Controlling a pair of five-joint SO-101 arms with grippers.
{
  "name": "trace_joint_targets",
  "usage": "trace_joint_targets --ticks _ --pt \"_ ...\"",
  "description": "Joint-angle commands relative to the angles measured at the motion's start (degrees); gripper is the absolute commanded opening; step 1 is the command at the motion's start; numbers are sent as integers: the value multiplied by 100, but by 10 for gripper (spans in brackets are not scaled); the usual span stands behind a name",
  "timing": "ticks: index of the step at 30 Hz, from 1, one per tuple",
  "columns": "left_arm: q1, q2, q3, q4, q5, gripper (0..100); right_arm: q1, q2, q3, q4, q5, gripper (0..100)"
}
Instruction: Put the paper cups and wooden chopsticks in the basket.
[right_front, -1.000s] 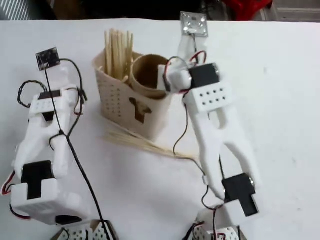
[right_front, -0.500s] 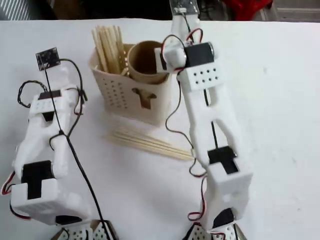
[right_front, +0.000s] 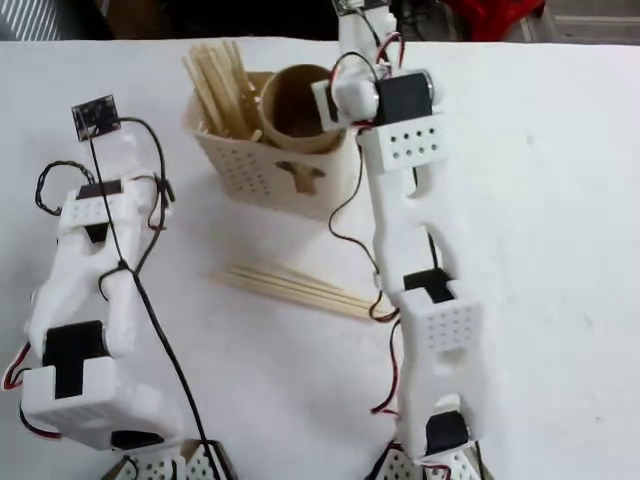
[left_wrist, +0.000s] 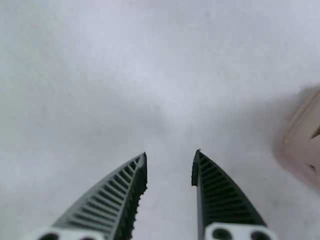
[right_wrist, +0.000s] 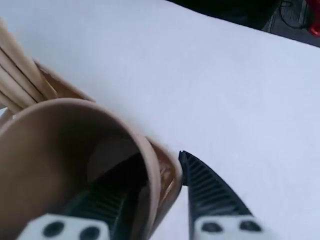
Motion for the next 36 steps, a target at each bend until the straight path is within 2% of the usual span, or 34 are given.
trace_joint_targets --ticks 1,4,14,21,25,30,32,36 --pt "66 -163 -79 -97 -79 165 330 -171 -281 400 -484 180" --pt "66 -163 -79 -97 -79 165 418 -180 -281 637 -949 187" --pt "75 -163 -79 -97 -79 165 356 -910 -105 664 -967 188" --pt "84 -163 -79 -105 -79 165 -154 -2651 1451 664 -897 185" --pt "66 -163 -79 -105 -79 165 -1200 -3705 3174 655 141 187" --pt "57 -163 -79 -105 -79 165 -2492 -4690 5952 462 2127 187" --pt "57 -163 -79 -105 -79 165 -2703 -4963 7253 -198 2585 187" --pt "57 -163 -79 -105 -79 165 -2782 -5244 9538 -2299 3086 186"
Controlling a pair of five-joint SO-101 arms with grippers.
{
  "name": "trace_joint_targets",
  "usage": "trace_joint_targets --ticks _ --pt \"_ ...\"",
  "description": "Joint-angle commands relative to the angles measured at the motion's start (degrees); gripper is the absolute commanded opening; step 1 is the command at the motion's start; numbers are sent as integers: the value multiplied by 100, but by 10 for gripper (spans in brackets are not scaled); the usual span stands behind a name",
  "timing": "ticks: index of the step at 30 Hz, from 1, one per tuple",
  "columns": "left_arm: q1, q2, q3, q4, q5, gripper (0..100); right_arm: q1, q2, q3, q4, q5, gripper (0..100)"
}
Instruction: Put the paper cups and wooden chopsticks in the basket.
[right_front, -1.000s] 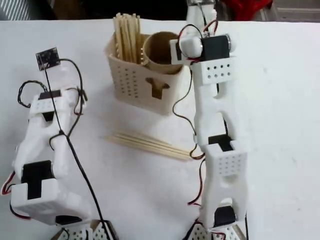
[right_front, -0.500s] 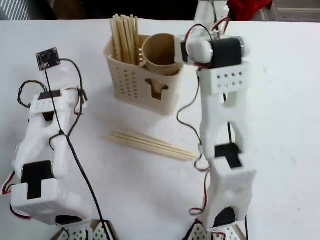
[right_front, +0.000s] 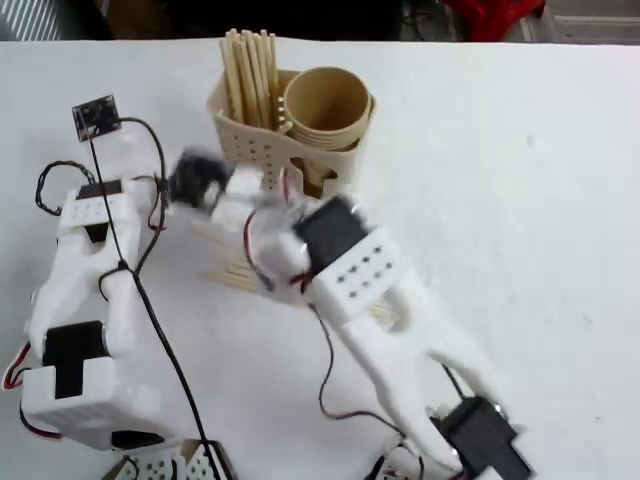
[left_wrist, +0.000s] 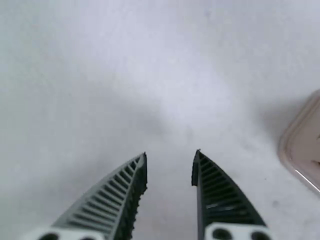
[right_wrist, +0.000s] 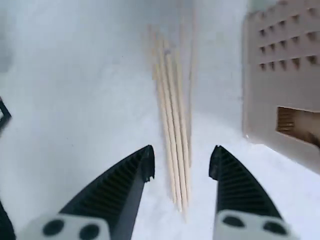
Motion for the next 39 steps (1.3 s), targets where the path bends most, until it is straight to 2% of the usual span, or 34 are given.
trace_joint_targets --ticks 1,7,11,16,22,29,32,37,39 --pt "57 -163 -79 -105 -79 165 -92 -409 2541 -2281 642 187" --pt "57 -163 -79 -105 -79 165 -84 251 3631 -4075 800 187" --pt "57 -163 -79 -105 -79 165 110 690 3701 -4585 791 185" --pt "57 -163 -79 -105 -79 165 356 1051 3701 -4875 791 182" --pt "57 -163 -79 -105 -79 165 391 1200 3701 -4901 791 100" --pt "57 -163 -79 -97 -79 165 637 1200 3727 -4752 747 63" --pt "57 -163 -79 -97 -79 165 637 1209 3727 -4743 747 82" --pt "57 -163 -79 -79 -79 165 655 1218 3727 -4734 738 172" --pt "57 -163 -79 -88 -79 165 664 1218 3727 -4734 738 156"
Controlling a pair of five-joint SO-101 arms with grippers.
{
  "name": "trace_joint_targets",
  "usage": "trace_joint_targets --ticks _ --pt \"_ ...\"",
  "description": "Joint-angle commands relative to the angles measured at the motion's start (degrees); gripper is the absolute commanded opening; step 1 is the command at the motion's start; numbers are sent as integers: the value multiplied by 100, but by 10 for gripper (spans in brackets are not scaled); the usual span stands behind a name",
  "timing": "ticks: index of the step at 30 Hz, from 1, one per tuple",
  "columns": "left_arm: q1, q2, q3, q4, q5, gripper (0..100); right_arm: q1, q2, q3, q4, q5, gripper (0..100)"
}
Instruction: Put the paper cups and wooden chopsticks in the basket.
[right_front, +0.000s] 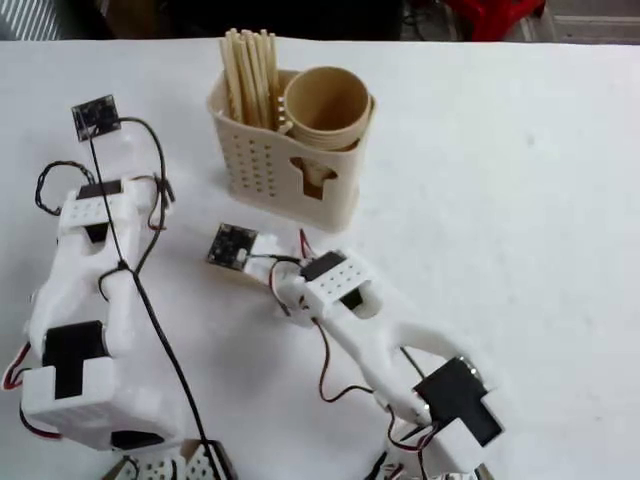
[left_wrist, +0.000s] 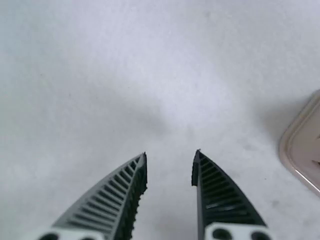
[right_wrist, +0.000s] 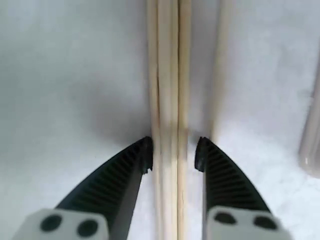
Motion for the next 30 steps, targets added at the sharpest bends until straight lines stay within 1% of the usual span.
trace_joint_targets --ticks 1,3,5,10,17,20,23,28,30 --pt "57 -163 -79 -88 -79 165 110 -57 -18 40 9 127" --pt "57 -163 -79 -97 -79 165 110 -92 -18 40 9 59" --pt "57 -163 -79 -97 -79 165 119 -154 -18 40 9 14" --pt "57 -163 -79 -97 -79 165 110 -576 -18 338 -440 17" --pt "57 -163 -79 -97 -79 165 110 -1033 0 655 -484 17" --pt "57 -163 -79 -97 -79 165 101 -1042 0 673 -651 17" --pt "57 -163 -79 -97 -79 165 75 -1024 0 681 -607 24" --pt "57 -163 -79 -88 -79 165 75 -1024 193 646 -589 155" --pt "57 -163 -79 -79 -79 165 75 -1024 193 637 -589 138"
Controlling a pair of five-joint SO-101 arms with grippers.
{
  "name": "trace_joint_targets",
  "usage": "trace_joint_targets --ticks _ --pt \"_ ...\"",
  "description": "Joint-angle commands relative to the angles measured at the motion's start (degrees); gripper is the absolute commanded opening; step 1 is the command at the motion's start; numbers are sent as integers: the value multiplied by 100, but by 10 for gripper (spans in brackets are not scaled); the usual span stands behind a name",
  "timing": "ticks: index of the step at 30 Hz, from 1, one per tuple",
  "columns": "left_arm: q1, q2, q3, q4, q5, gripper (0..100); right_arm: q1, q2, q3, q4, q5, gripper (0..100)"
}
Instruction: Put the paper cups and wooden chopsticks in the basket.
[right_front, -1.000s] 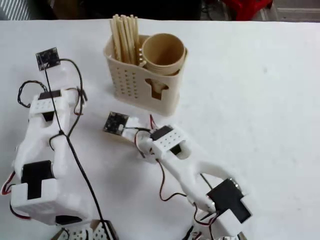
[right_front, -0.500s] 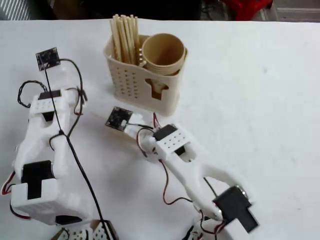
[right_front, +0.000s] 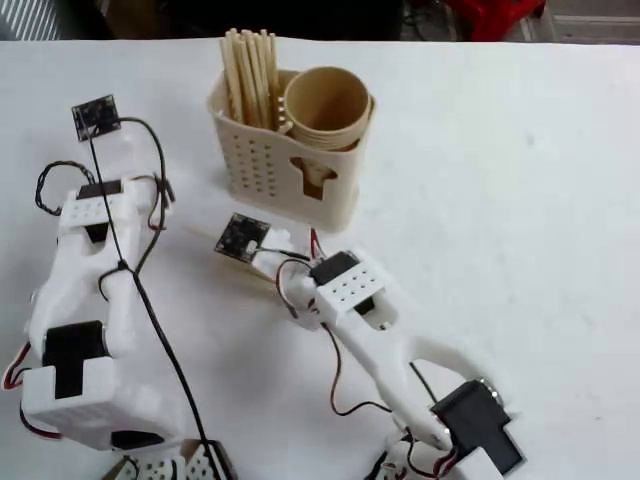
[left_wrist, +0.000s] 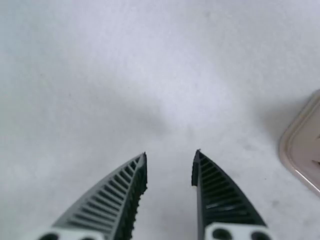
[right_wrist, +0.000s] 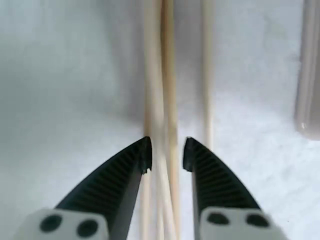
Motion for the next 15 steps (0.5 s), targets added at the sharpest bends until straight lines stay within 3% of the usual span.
trace_joint_targets --ticks 1,8,15 --pt "57 -163 -79 -79 -79 165 4 -242 9 13 -9 118" --pt "57 -163 -79 -79 -79 165 -4 -251 123 -224 -9 77" --pt "57 -171 -79 -70 -79 165 -154 -251 431 -778 0 194"
